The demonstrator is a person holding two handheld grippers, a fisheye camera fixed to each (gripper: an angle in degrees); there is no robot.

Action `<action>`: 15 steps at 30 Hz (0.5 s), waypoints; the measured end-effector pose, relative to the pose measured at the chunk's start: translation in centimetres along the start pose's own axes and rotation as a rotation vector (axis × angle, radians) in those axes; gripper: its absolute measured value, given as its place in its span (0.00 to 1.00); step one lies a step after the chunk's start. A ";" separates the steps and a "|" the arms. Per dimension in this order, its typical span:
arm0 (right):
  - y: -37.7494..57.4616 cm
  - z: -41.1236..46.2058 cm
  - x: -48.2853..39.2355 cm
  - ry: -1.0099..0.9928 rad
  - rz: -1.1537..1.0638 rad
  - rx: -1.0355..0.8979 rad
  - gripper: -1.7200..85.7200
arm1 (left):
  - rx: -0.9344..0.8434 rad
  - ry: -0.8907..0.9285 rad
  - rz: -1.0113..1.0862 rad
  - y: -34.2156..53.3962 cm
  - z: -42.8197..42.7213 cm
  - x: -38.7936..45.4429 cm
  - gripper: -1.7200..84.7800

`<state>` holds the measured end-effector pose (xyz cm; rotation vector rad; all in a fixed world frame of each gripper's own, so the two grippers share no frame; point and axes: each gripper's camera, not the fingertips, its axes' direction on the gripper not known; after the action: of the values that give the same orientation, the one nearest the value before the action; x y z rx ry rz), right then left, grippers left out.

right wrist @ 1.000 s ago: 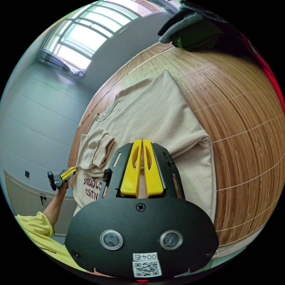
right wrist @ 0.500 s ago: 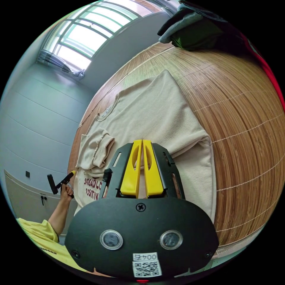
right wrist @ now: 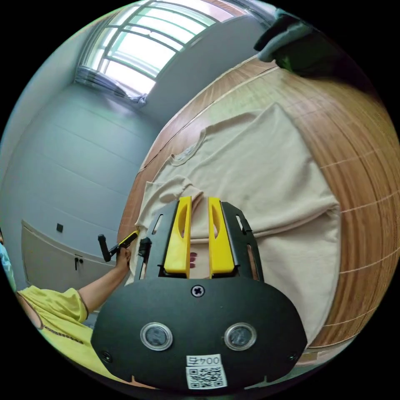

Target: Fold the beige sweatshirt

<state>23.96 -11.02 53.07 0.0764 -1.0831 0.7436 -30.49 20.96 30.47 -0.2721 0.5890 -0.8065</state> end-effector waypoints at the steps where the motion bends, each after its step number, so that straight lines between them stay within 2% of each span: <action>1: -0.6 1.2 -0.3 -0.026 0.027 -0.044 0.11 | 0.000 0.042 -0.023 0.1 0.1 -1.1 0.04; 4: -1.5 3.2 0.1 -0.125 0.116 -0.097 0.12 | -0.003 0.078 -0.045 0.2 0.3 -2.6 0.04; 9: -1.2 4.6 0.2 -0.059 0.171 -0.141 0.13 | 0.000 0.042 -0.027 0.3 0.4 -3.3 0.03; 15: -0.6 5.1 0.0 -0.105 0.235 -0.101 0.12 | 0.002 0.050 -0.030 0.4 0.6 -4.7 0.03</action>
<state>20.39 -13.50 55.74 -0.1005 -1.2412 0.9018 -32.43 24.72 32.54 -0.2600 0.6322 -0.8451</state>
